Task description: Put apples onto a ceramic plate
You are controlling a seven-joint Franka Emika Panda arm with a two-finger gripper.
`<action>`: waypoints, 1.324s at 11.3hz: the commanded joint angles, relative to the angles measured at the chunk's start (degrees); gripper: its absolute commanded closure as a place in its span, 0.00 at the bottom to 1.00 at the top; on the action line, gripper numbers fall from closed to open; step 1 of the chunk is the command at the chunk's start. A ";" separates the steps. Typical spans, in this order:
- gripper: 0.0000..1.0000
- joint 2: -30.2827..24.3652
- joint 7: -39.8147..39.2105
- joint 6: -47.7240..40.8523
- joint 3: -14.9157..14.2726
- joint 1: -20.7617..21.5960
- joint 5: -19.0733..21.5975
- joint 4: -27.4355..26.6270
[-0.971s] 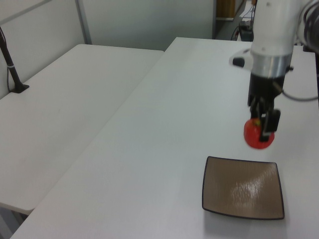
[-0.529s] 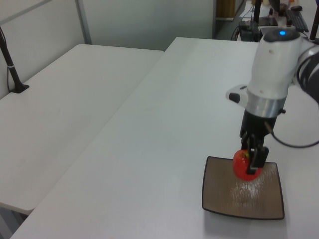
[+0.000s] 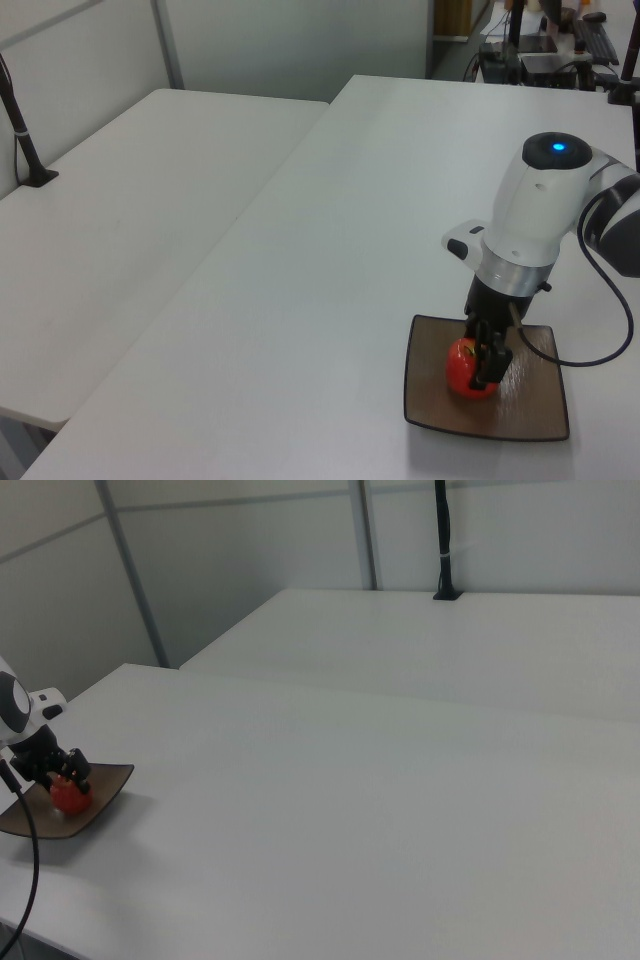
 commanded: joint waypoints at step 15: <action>0.00 -15.79 2.32 -34.43 -3.06 -11.02 11.67 20.75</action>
